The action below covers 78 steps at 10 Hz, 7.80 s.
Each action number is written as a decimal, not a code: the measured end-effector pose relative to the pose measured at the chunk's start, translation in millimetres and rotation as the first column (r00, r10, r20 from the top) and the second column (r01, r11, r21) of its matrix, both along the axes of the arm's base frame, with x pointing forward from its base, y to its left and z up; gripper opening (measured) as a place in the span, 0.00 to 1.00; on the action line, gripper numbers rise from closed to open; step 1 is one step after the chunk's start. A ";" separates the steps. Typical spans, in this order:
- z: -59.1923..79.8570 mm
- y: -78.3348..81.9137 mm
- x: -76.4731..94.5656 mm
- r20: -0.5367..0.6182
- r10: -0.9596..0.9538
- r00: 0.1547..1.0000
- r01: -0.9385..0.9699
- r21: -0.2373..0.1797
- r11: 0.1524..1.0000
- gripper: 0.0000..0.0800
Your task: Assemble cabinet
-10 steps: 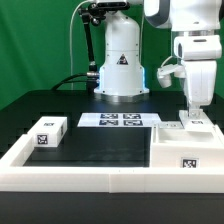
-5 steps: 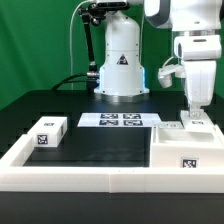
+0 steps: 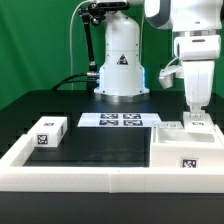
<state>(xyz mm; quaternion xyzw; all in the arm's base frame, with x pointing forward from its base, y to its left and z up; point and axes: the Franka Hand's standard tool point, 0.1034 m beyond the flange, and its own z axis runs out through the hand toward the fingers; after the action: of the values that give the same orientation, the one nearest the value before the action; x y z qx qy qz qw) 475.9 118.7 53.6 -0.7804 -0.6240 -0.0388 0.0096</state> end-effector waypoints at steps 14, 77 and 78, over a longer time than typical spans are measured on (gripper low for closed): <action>1.3 -4.9 19.6 0.011 -0.010 1.000 0.010 0.001 1.000 0.09; -34.2 -31.5 -65.7 -0.053 0.045 0.998 -0.045 -0.001 0.999 0.73; -34.3 -31.5 -65.8 -0.054 0.045 0.998 -0.045 -0.001 0.999 0.50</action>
Offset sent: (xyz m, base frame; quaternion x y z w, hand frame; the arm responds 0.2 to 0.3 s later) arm 0.0000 0.0000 0.0000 0.0000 0.0000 0.0000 1.0000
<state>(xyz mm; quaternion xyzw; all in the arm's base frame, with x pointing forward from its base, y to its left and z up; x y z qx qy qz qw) 410.1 87.2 19.3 -0.7668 -0.6411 -0.0170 0.0263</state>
